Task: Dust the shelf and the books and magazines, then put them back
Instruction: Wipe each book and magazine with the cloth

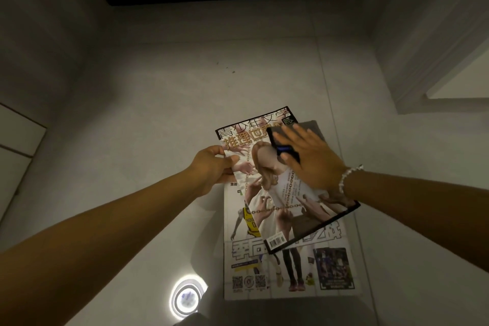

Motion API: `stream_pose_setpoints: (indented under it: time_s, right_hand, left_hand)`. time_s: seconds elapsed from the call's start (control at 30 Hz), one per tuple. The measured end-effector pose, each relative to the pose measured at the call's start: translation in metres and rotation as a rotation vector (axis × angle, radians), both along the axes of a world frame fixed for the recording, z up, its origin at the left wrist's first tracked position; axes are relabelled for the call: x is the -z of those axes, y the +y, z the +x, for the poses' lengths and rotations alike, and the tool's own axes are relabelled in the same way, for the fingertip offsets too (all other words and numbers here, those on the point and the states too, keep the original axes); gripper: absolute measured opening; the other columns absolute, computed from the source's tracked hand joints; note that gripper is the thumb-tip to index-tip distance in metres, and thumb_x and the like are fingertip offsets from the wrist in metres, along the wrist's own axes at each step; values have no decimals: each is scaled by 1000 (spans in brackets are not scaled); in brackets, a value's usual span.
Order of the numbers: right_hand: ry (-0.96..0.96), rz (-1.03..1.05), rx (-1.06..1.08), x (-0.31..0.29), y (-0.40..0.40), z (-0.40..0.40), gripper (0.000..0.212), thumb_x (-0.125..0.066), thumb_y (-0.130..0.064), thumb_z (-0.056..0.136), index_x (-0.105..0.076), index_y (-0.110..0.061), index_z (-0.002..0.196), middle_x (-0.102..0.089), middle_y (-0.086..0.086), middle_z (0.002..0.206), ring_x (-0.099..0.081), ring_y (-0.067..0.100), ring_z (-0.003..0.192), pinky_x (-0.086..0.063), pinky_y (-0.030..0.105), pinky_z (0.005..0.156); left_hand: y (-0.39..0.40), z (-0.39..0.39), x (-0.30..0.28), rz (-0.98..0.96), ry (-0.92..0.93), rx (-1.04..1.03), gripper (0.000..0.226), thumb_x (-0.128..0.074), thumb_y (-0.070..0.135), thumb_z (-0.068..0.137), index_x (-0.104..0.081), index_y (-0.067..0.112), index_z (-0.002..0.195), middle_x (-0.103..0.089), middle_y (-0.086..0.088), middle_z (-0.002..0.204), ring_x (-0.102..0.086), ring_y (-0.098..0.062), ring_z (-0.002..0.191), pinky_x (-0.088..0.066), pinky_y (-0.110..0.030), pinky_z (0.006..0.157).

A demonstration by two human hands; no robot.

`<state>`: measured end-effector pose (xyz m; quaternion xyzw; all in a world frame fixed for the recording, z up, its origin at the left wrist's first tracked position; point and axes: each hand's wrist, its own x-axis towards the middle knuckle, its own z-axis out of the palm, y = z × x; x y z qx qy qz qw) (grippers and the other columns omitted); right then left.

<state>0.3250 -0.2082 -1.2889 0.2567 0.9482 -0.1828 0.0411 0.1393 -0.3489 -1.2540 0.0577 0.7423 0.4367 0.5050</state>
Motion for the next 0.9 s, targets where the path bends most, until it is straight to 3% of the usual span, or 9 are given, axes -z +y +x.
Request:
stream_pose_setpoints:
  time_s: [0.1, 0.17, 0.23, 0.3, 0.4, 0.57, 0.67, 0.8, 0.9]
  right_hand:
    - [-35, -153, 159, -15, 0, -19, 53, -22, -42, 101, -11, -27, 151, -5, -3, 159, 4, 15, 146, 5, 32, 116]
    - [51, -284, 253, -28, -12, -24, 49, -26, -40, 102, -28, -22, 147, -28, 5, 154, -21, 21, 142, -15, 34, 116]
    - [168, -446, 288, -44, -29, -23, 34, -31, -38, 101, -53, -21, 120, -61, 12, 113, -59, 25, 102, -47, 27, 84]
    - [206, -567, 285, -62, -44, -24, 41, -30, -42, 100, -59, -12, 102, -63, 13, 82, -58, 22, 71, -43, 19, 58]
    - [235, -662, 328, -83, -52, -27, 44, -29, -44, 99, -61, -16, 109, -62, 5, 88, -55, 11, 76, -39, 14, 64]
    - [317, -584, 295, -104, -46, -30, 36, -47, -40, 95, -65, -15, 111, -69, 6, 96, -64, 18, 91, -48, 22, 78]
    - [367, -483, 275, -114, -38, -29, 27, -55, -34, 93, -67, -14, 107, -69, 9, 87, -65, 20, 81, -51, 29, 77]
    - [420, -458, 350, -131, -31, -24, 21, -57, -20, 92, -64, -6, 77, -52, 3, 58, -50, 11, 51, -37, 9, 48]
    - [495, -663, 417, -146, -22, -19, 23, -54, -15, 92, -63, 0, 77, -64, 20, 66, -66, 23, 53, -57, 28, 62]
  left_hand:
    - [-2, 3, -3, 36, -16, -6, 22, -60, 3, 91, -55, 5, 112, -69, -21, 101, -70, -26, 78, -60, -29, 58]
    - [-4, 5, -7, 75, -15, 10, 15, -60, 6, 91, -57, 4, 106, -70, -20, 98, -70, -26, 80, -60, -29, 61]
    - [-4, 7, -15, 148, -25, 25, 6, -59, 11, 92, -57, 5, 94, -70, -16, 94, -69, -24, 77, -59, -29, 63]
    - [-1, 9, -24, 248, -72, 48, 15, -57, 19, 94, -57, 4, 96, -69, -14, 93, -69, -23, 77, -59, -29, 64]
    - [5, 15, -40, 363, -137, 84, 26, -54, 25, 95, -57, 1, 106, -69, -11, 89, -70, -22, 77, -58, -29, 66]
    - [9, 22, -57, 447, -145, 120, 36, -47, 30, 99, -61, 8, 123, -68, -7, 114, -69, -19, 97, -58, -29, 76]
    - [10, 24, -65, 460, -105, 151, 31, -44, 29, 100, -61, 15, 122, -69, -1, 111, -69, -12, 94, -57, -25, 74]
    - [10, 26, -70, 486, 2, 202, 23, -46, 24, 100, -64, 27, 113, -70, 8, 106, -67, -4, 97, -54, -19, 72]
    - [13, 20, -69, 447, 103, 107, 27, -53, 25, 96, -58, 21, 122, -62, 4, 120, -58, -12, 111, -49, -21, 77]
